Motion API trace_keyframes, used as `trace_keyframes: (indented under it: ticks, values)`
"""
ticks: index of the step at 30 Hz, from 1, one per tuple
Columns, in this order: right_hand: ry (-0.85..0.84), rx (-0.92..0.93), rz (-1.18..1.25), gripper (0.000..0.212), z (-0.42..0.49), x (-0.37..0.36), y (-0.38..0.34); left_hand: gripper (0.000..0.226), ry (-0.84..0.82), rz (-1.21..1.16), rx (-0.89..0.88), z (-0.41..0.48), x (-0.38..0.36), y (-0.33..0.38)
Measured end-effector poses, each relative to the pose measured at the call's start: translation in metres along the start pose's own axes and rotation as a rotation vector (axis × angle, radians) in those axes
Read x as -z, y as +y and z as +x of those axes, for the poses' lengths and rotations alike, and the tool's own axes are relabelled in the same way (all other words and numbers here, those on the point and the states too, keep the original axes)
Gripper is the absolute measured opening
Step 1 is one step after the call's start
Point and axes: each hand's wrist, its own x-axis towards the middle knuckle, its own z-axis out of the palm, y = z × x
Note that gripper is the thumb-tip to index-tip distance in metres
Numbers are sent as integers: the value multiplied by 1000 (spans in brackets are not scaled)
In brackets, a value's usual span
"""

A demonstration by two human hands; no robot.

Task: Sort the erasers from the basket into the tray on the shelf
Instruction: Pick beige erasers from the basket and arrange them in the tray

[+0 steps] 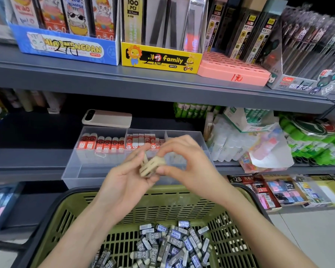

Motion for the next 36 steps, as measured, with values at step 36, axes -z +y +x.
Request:
trace_keyframes:
  ticks: [36]
  values:
    - [27,-235,138,13,-11,20,17,29,103,829,-426,14,-3,-20]
